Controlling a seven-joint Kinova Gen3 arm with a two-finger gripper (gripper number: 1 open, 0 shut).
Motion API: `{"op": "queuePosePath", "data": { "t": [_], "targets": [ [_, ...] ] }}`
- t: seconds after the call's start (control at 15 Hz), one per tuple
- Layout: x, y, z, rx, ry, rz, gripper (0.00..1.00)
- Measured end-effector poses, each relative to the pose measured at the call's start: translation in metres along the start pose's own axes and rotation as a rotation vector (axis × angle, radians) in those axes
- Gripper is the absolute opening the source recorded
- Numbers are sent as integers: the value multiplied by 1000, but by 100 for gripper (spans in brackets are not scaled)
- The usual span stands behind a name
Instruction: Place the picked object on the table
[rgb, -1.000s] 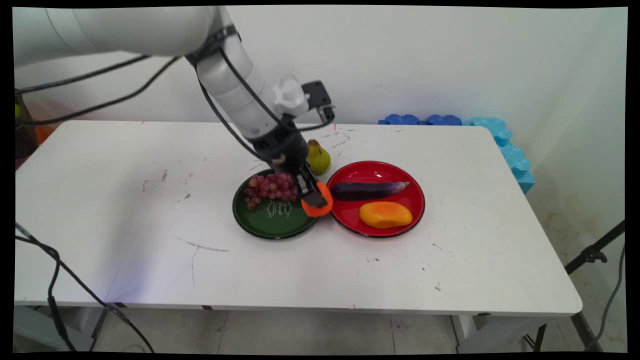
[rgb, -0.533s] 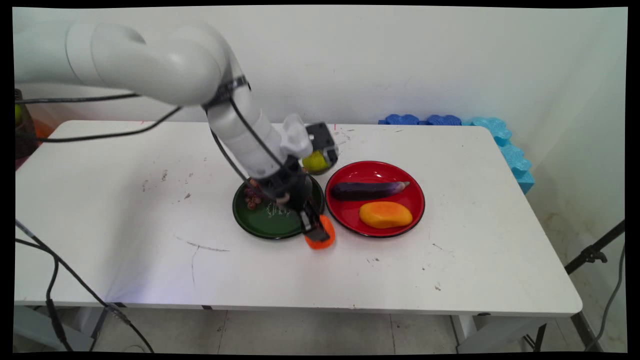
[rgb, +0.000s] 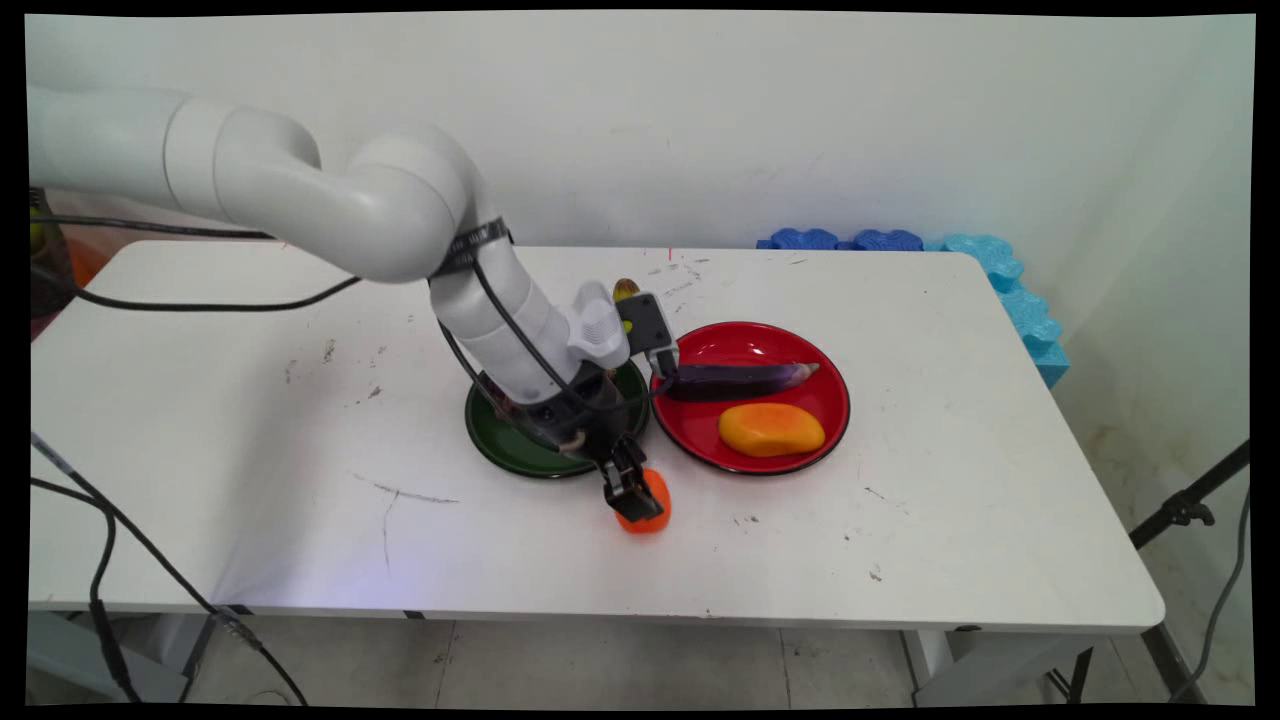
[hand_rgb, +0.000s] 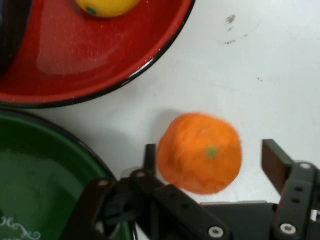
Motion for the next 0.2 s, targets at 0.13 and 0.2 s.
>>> {"op": "queuePosePath", "data": {
  "t": [0.13,0.2],
  "targets": [
    [0,1,4,1,9,3,100],
    [1,2,6,2,13,6,100]
  ]
}}
